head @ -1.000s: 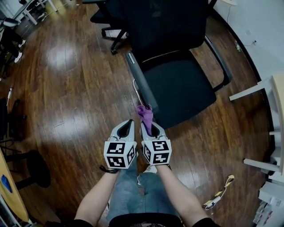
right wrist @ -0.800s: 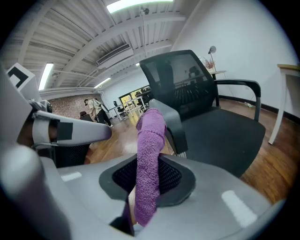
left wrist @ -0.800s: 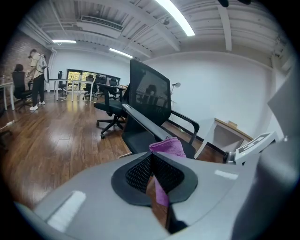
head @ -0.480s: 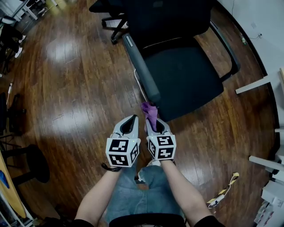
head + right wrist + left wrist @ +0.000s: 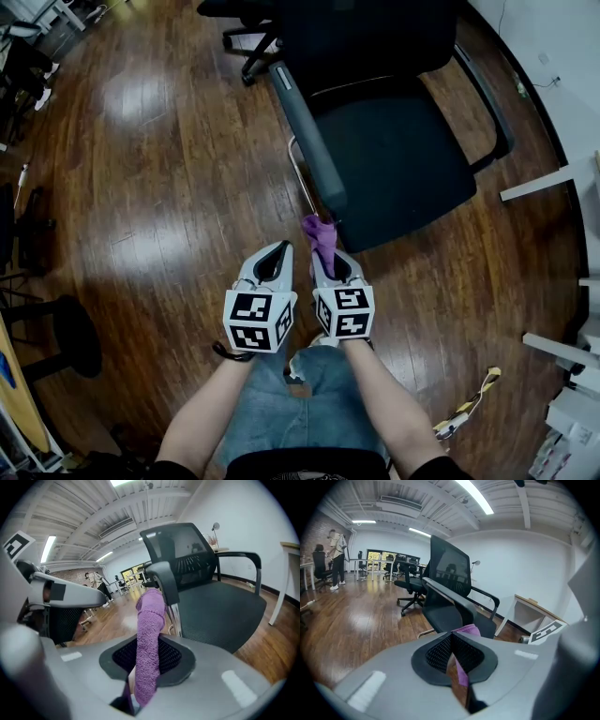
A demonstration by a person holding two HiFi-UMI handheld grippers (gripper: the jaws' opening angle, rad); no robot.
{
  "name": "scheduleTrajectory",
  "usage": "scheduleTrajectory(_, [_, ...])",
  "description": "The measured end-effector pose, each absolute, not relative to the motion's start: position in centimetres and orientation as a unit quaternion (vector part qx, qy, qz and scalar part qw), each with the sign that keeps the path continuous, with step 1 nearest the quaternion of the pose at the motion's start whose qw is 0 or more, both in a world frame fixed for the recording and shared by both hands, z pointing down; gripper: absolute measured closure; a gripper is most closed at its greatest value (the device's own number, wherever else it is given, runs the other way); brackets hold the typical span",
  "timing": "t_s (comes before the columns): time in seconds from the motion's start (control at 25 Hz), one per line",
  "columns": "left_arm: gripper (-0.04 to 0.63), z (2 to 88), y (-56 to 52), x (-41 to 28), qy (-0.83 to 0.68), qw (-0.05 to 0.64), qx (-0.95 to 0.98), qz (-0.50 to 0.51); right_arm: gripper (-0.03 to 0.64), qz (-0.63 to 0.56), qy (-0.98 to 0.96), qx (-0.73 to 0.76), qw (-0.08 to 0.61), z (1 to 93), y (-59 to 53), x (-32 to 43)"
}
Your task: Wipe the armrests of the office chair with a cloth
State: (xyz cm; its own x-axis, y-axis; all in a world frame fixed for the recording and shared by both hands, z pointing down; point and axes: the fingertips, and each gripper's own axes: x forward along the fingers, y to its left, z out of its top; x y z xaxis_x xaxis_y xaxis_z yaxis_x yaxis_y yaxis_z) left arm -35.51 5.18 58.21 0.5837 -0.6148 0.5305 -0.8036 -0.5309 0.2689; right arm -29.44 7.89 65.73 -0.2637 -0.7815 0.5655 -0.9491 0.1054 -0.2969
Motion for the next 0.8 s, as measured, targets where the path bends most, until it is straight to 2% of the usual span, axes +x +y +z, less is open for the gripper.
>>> scheduleTrajectory(0.8, [0.592, 34.9, 13.6, -34.9, -0.400, 0.173, 0.893, 0.111, 0.543, 0.169, -0.763, 0.622, 0.046, 35.9, 14.4, -29.7])
